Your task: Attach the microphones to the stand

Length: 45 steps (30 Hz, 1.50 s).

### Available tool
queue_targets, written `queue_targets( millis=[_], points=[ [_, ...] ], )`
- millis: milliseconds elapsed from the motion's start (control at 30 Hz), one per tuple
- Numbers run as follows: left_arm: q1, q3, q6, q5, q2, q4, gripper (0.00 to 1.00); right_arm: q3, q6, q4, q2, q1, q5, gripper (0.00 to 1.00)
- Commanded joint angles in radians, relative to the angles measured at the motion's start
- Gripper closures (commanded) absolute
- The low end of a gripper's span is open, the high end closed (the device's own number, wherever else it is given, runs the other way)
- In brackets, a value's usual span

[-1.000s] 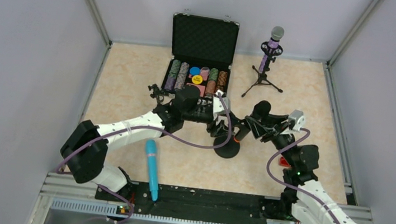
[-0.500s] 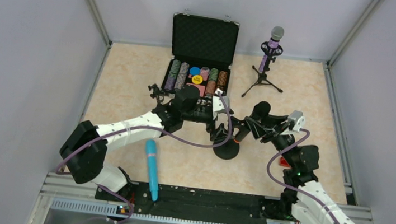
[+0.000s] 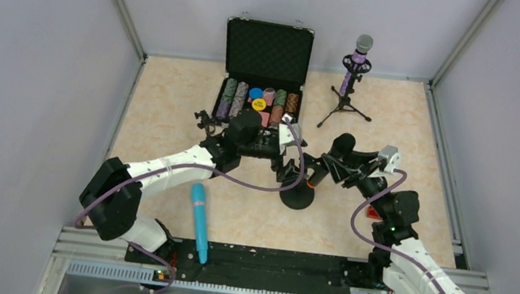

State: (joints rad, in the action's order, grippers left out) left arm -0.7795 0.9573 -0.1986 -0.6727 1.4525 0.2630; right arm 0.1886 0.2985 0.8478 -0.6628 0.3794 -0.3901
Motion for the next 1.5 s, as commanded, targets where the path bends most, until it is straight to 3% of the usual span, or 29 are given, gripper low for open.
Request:
queue_targets(
  millis=[0, 167, 233, 267, 300, 333, 367, 767, 1200, 1267, 1367, 1400, 1467],
  points=[
    [0.006, 0.062, -0.018, -0.022, 0.017, 0.041, 0.05, 0.012, -0.001, 0.047, 0.014, 0.017, -0.017, 1.00],
    [0.006, 0.072, -0.006, -0.026, 0.028, 0.044, 0.12, 0.010, -0.002, 0.049, 0.014, 0.017, -0.017, 1.00],
    [0.006, 0.072, -0.004, -0.031, 0.028, 0.038, 0.23, 0.011, -0.002, 0.051, 0.014, 0.016, -0.017, 1.00],
    [0.006, 0.073, -0.004, -0.034, 0.029, 0.031, 0.35, 0.009, -0.001, 0.054, 0.012, 0.016, -0.015, 1.00],
    [0.006, 0.076, -0.006, -0.039, 0.031, 0.022, 0.56, 0.008, -0.001, 0.060, 0.010, 0.017, -0.014, 1.00],
    [0.007, 0.080, -0.008, -0.051, 0.034, 0.015, 0.89, 0.008, 0.002, 0.065, 0.007, 0.017, -0.015, 1.00],
    [0.008, 0.083, -0.004, -0.056, 0.038, 0.006, 1.00, 0.005, 0.005, 0.073, 0.002, 0.018, -0.018, 1.00],
    [0.011, 0.085, 0.056, -0.087, 0.049, 0.023, 1.00, -0.014, -0.013, 0.285, -0.122, 0.123, 0.043, 1.00],
    [0.010, 0.090, 0.054, -0.077, 0.048, 0.016, 0.99, -0.026, -0.033, 0.290, -0.141, 0.165, 0.077, 1.00],
    [0.010, 0.092, 0.053, -0.075, 0.050, 0.014, 0.86, -0.028, -0.033, 0.286, -0.140, 0.166, 0.080, 1.00],
    [0.011, 0.095, 0.054, -0.067, 0.050, 0.007, 0.42, -0.032, -0.033, 0.278, -0.137, 0.167, 0.084, 1.00],
    [0.011, 0.094, 0.054, -0.063, 0.049, 0.008, 0.33, -0.032, -0.032, 0.275, -0.135, 0.167, 0.085, 0.98],
    [0.010, 0.091, 0.054, -0.050, 0.045, 0.010, 0.21, -0.030, -0.030, 0.261, -0.130, 0.167, 0.088, 0.90]
  ],
)
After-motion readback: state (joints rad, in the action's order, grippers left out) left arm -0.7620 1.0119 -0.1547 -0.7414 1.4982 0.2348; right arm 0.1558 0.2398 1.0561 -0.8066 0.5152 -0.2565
